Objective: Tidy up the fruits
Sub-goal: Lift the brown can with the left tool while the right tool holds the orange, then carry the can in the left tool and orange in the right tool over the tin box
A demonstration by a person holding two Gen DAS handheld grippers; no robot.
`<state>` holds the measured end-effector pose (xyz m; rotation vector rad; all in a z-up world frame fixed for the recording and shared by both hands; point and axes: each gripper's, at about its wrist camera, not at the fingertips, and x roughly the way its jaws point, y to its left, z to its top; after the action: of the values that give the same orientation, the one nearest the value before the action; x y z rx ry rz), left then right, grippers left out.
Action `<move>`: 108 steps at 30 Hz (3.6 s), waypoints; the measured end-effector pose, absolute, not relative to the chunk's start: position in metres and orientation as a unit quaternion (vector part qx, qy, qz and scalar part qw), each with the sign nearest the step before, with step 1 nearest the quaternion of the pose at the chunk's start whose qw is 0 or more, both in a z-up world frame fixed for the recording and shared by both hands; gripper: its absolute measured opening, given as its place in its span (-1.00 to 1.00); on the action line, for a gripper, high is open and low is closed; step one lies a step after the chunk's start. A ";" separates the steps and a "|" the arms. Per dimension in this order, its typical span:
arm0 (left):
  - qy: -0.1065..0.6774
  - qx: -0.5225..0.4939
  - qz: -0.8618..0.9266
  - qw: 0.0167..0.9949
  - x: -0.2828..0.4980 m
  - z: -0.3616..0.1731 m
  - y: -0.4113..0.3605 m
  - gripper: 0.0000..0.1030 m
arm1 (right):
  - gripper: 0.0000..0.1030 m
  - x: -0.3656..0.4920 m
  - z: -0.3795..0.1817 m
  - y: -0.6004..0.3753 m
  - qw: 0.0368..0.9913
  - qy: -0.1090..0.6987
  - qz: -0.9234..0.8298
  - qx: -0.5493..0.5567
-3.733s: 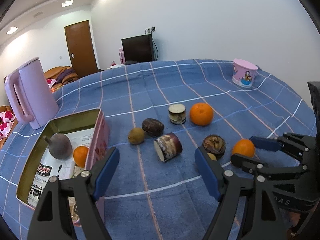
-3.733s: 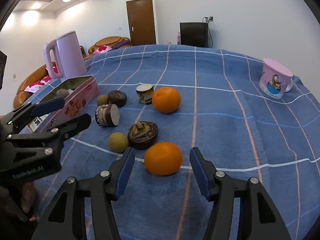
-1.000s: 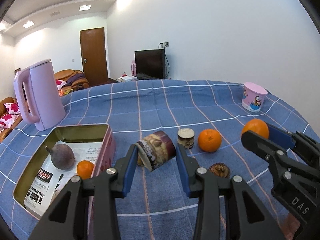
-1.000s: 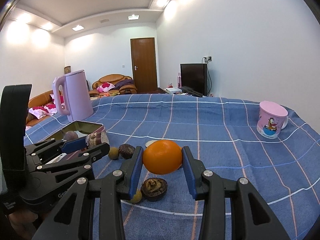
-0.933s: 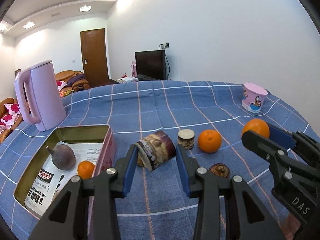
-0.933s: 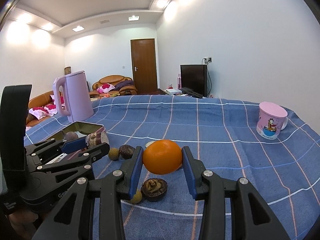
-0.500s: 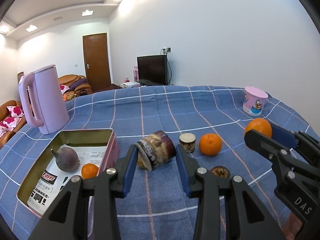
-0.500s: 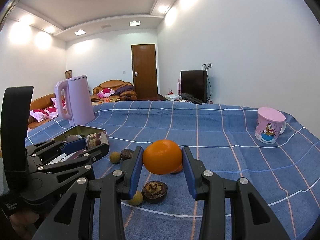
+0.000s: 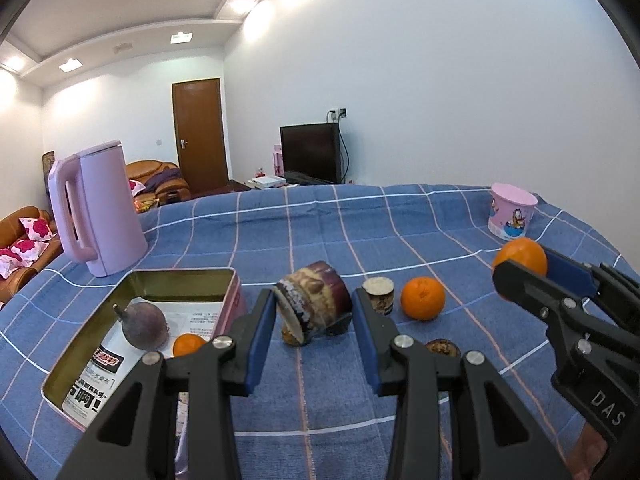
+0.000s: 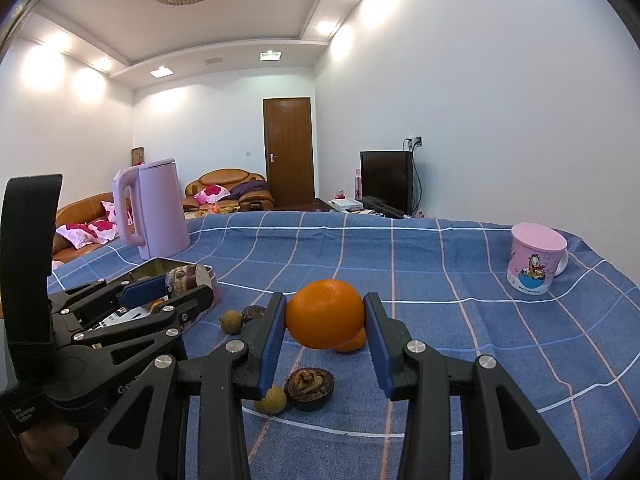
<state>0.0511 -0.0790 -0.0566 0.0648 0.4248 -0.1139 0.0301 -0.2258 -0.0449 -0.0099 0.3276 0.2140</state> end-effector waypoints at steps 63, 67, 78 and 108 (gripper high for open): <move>0.183 0.026 0.013 0.983 0.041 -0.044 -0.026 -0.21 | -0.20 0.030 -0.029 -0.188 0.981 0.139 0.130 -0.034; 0.183 0.024 0.022 0.983 0.041 -0.042 -0.017 -0.21 | -0.20 0.033 -0.025 -0.176 0.980 0.137 0.141 -0.040; 0.204 0.025 0.062 0.977 0.052 -0.043 0.023 -0.21 | -0.20 0.043 -0.017 -0.138 0.972 0.139 0.183 -0.046; 0.274 0.007 0.112 0.955 0.074 -0.066 0.094 -0.21 | -0.20 0.073 -0.052 -0.045 0.935 0.218 0.271 -0.075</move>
<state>0.0743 0.0938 -0.0661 0.0151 0.5570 0.2280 0.0729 -0.0449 -0.0519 -0.1524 0.4447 0.5543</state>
